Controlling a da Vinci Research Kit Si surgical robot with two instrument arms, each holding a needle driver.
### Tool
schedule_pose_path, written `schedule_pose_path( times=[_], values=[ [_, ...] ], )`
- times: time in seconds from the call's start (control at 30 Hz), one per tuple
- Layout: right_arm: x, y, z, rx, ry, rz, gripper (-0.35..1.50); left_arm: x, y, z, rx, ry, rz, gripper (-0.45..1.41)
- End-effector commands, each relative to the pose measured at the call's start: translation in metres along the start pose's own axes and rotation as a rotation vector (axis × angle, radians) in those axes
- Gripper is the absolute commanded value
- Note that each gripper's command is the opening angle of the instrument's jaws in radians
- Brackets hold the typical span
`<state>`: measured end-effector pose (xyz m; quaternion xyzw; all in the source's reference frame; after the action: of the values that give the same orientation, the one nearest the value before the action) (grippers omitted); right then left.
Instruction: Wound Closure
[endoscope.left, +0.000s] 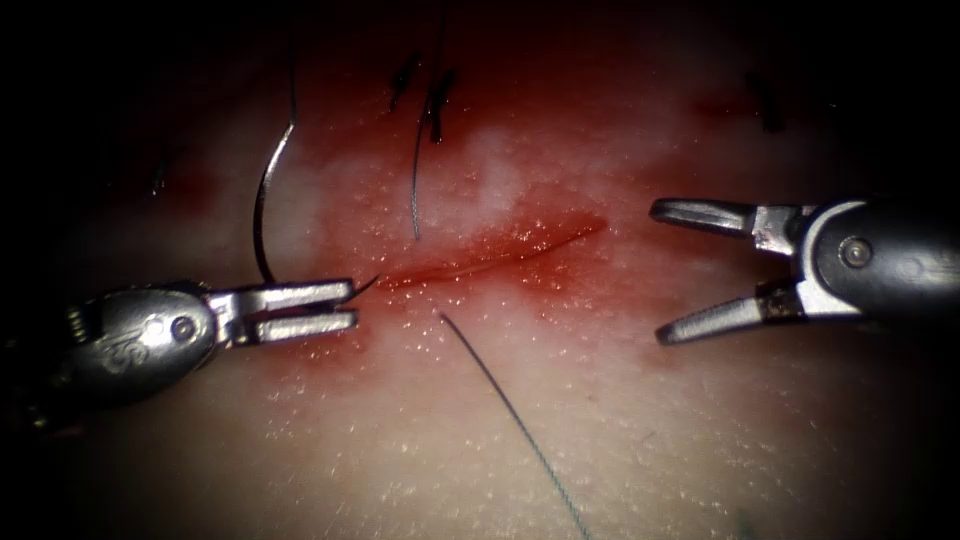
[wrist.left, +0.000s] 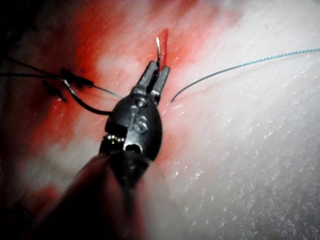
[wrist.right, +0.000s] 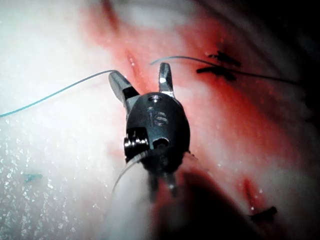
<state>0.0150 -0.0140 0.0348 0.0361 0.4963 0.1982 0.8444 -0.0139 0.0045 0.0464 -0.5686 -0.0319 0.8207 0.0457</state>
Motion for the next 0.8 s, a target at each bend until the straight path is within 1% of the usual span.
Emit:
schedule_pose_path(
  times=[0.03, 0.2, 0.23, 0.43, 0.5, 0.7, 0.8],
  values=[
    [-0.0001, -0.0002, 0.0008, 0.002, 0.002, 0.001, 0.78, -0.0004, -0.0002, 0.0007, 0.001, 0.001, 0.000, -0.45],
    [0.0006, 0.0003, 0.0003, 0.001, 0.018, 0.011, 0.79, -0.0004, -0.0002, 0.0007, 0.004, 0.000, 0.000, -0.45],
    [0.0008, 0.0005, 0.0001, 0.002, 0.020, 0.014, 0.83, -0.0004, -0.0002, 0.0007, 0.004, 0.000, 0.000, -0.45],
    [0.0007, 0.0003, 0.0002, 0.002, 0.023, 0.013, 0.85, -0.0005, -0.0002, 0.0006, 0.002, 0.000, 0.001, -0.45],
    [0.0005, 0.0002, 0.0004, 0.000, 0.024, 0.010, 0.93, -0.0005, -0.0003, 0.0006, 0.002, 0.000, 0.001, -0.45],
    [-0.0007, -0.0001, 0.0011, 0.028, 0.025, -0.001, 0.91, -0.0005, -0.0003, 0.0006, 0.002, 0.000, 0.001, -0.45],
    [-0.0020, -0.0004, 0.0022, 0.051, 0.010, -0.024, 0.91, -0.0006, -0.0003, 0.0006, 0.002, 0.000, 0.002, -0.45]
  ],
)
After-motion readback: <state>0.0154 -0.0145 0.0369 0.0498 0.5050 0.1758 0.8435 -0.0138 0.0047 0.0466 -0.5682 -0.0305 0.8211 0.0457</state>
